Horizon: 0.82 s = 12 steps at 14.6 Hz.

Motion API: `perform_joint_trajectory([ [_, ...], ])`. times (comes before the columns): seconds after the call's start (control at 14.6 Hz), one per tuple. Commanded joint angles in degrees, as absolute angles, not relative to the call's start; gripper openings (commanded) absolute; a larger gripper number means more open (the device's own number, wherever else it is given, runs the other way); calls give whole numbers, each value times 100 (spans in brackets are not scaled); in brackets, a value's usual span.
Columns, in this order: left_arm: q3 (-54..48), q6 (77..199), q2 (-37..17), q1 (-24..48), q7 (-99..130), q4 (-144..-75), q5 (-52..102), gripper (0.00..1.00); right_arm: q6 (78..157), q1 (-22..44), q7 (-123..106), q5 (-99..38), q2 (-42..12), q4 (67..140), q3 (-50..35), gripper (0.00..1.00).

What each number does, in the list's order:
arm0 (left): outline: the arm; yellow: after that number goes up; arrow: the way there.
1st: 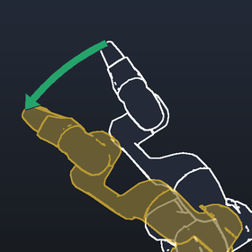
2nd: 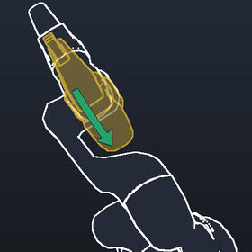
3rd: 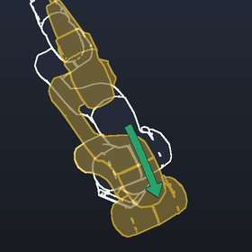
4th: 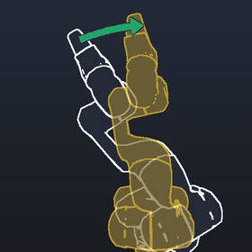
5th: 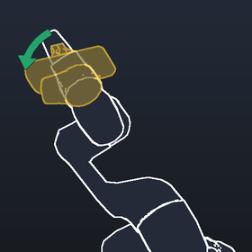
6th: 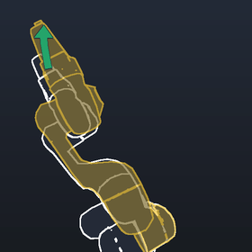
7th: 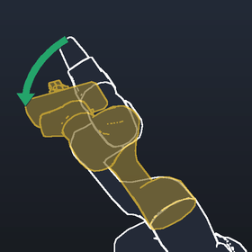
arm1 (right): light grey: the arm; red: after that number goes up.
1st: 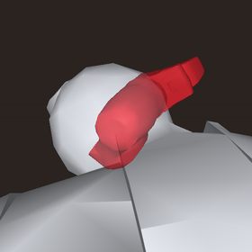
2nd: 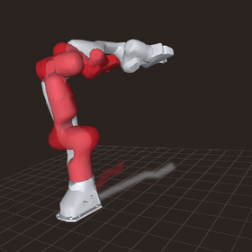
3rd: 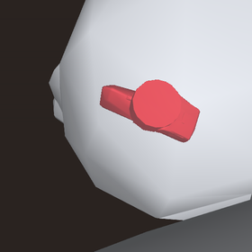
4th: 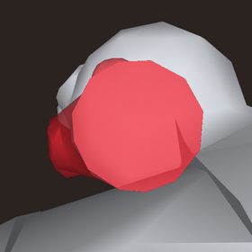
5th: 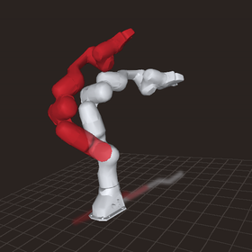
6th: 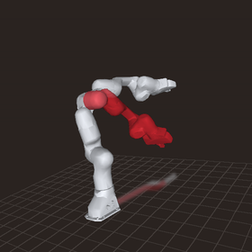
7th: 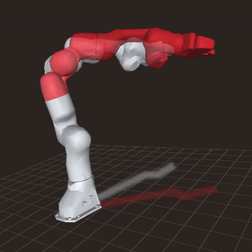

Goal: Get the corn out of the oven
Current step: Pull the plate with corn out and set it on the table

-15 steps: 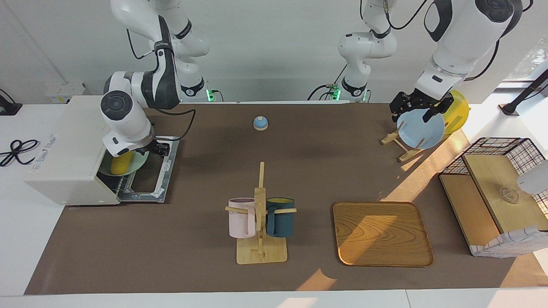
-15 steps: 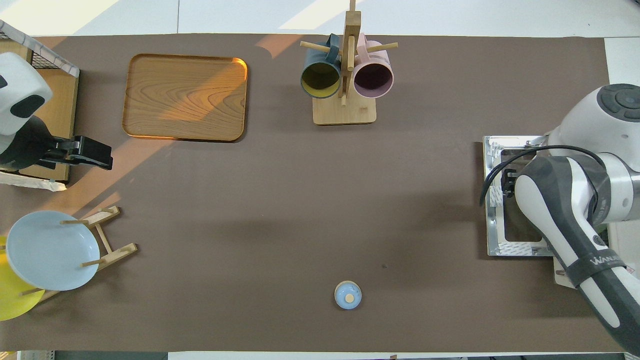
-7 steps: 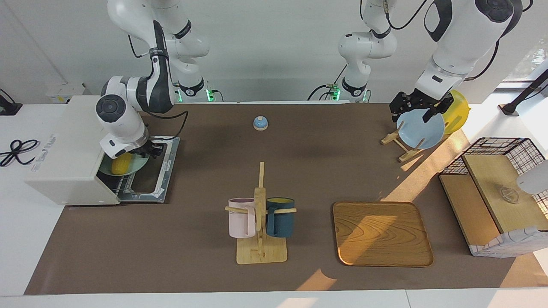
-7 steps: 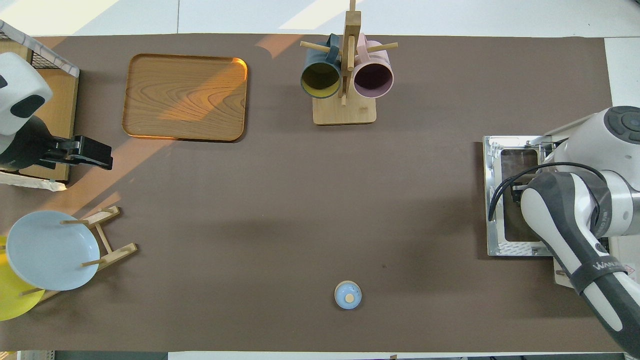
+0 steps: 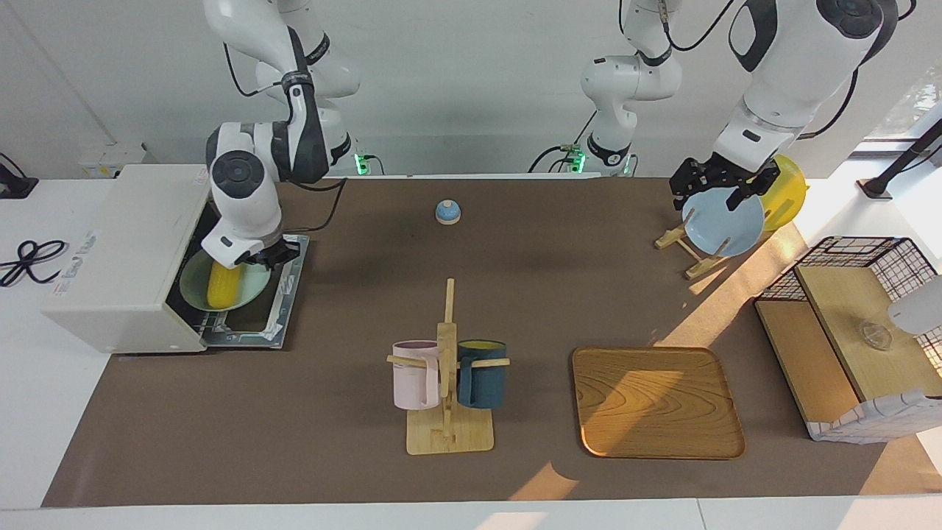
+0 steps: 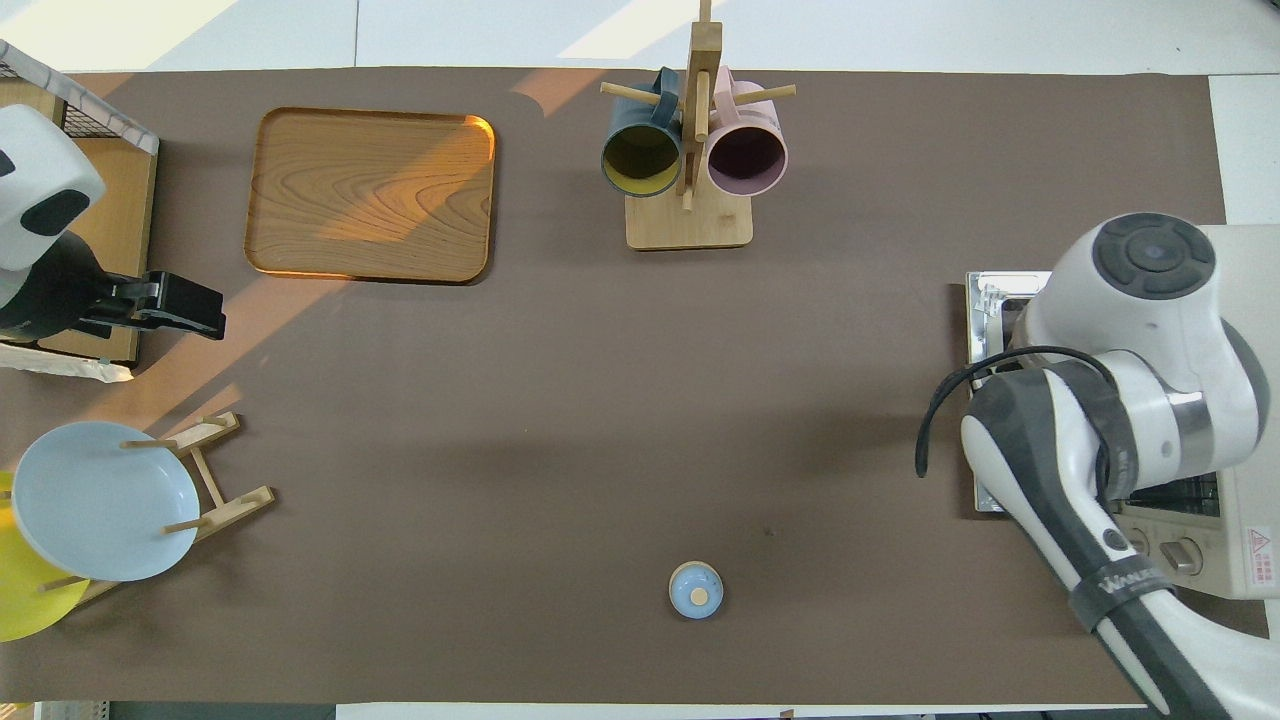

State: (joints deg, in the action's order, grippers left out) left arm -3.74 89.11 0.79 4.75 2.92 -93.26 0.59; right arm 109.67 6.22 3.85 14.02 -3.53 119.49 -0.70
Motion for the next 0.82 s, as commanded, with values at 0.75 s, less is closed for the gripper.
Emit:
perform_joint_trajectory([
  [0.75, -404, 8877, 202, 404, 334, -9422, 97, 100, 10280, 3302, 4190, 433, -2680, 8920, -158, 0],
])
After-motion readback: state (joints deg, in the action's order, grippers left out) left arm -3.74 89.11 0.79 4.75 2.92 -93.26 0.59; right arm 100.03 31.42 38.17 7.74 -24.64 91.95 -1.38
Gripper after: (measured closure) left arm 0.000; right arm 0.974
